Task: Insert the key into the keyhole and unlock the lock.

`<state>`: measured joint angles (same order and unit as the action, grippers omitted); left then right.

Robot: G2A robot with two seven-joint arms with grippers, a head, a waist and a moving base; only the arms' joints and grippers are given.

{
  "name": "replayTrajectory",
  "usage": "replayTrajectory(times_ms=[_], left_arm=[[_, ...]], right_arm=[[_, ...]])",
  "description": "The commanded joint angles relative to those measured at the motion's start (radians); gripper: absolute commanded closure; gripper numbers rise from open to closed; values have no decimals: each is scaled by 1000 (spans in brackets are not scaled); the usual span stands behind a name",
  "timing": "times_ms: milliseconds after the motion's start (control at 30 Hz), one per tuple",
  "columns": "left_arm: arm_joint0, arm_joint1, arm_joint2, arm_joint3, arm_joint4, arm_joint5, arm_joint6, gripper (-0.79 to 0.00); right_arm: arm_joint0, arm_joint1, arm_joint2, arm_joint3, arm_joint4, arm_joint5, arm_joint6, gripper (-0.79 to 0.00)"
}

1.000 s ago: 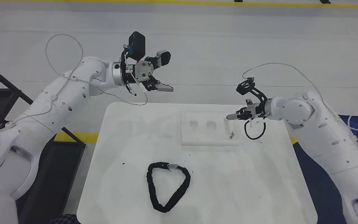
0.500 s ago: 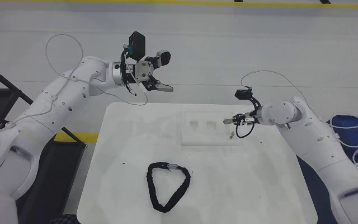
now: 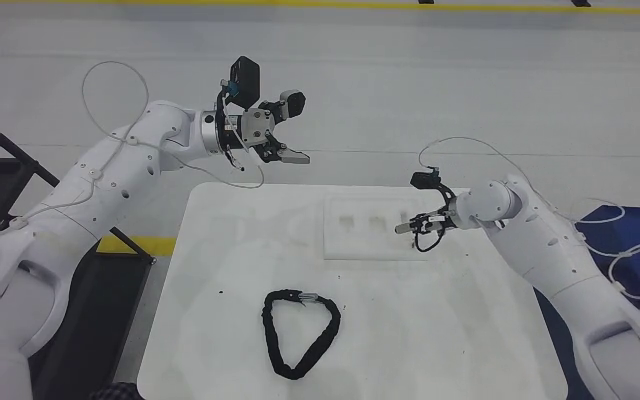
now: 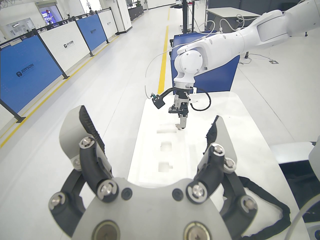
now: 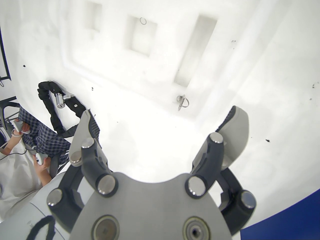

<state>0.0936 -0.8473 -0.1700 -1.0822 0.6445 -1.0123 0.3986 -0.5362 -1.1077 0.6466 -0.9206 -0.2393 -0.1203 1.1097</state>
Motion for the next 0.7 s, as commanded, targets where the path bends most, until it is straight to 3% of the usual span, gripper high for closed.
replayTrajectory(times_ms=[0, 667], left_arm=[[0, 0, 0, 0, 0, 0, 0, -785], [0, 0, 0, 0, 0, 0, 0, -785]], right_arm=[[3, -6, 0, 17, 17, -13, 3, -785], [-12, -9, 3, 8, 21, -38, -11, -785]])
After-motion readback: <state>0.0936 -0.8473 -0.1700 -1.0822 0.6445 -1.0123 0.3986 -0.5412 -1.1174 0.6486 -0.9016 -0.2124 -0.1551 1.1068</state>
